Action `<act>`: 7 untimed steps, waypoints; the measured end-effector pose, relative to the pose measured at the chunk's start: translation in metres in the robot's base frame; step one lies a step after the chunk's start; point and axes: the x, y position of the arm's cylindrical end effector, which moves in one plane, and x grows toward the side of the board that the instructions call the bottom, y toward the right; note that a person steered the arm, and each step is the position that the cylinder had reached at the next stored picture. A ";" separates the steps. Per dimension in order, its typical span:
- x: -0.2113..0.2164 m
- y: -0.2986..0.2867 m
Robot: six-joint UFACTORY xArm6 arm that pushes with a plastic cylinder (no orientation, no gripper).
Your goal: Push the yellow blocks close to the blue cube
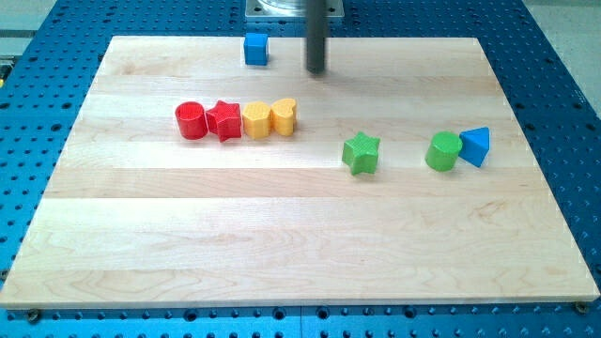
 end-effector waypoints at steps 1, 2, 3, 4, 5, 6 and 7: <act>0.059 -0.005; 0.100 -0.024; 0.104 -0.067; 0.128 -0.083; 0.090 -0.101; 0.058 -0.081; 0.068 -0.037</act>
